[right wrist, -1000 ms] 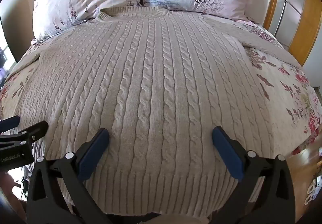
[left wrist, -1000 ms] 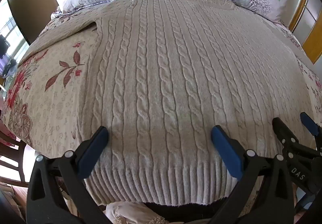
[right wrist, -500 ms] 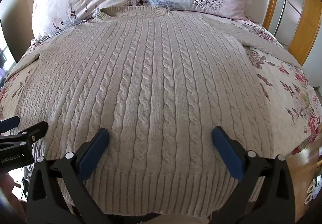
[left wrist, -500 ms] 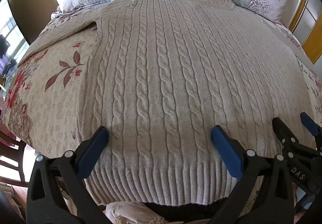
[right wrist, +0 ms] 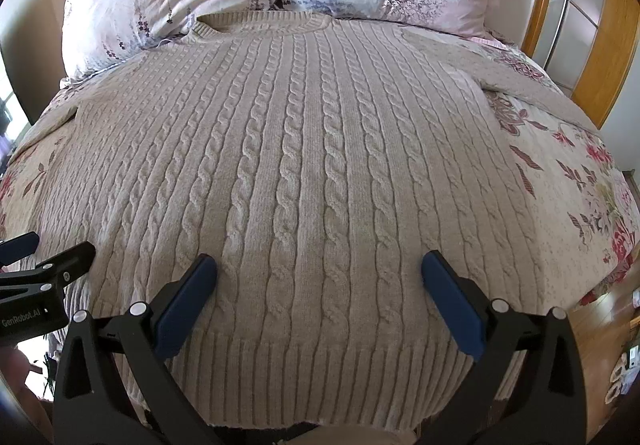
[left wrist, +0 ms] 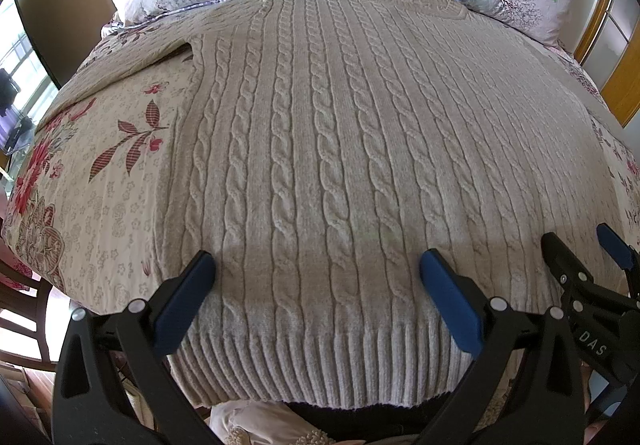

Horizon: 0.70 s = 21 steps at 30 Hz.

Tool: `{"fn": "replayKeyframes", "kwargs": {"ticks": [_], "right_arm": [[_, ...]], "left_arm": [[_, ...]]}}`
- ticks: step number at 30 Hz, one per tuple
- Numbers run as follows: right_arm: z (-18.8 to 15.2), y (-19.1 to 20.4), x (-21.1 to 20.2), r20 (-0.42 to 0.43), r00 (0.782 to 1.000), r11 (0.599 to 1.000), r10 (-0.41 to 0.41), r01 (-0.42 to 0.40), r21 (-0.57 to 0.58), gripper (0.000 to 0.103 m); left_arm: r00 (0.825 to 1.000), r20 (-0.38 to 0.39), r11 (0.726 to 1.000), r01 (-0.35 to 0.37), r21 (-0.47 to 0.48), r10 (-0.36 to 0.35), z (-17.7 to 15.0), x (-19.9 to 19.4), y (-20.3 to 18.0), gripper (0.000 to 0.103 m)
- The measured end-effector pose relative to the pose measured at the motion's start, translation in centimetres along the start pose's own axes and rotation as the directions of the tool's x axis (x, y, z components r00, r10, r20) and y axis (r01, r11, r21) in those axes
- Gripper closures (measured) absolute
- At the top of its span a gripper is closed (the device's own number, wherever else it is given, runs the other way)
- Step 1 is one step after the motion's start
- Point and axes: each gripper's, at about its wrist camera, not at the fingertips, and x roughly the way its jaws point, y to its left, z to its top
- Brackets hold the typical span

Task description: Fold small clothes

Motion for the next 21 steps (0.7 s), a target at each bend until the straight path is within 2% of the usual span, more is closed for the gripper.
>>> {"fn": "replayKeyframes", "kwargs": {"ticks": [21], "right_arm": [[-0.03, -0.13, 0.24, -0.004, 1.000, 1.000, -0.003, 0.003, 0.003, 0.001]], "left_arm": [[1.000, -0.001, 1.000, 0.000, 0.000, 0.000, 0.00, 0.01, 0.00, 0.002]]}}
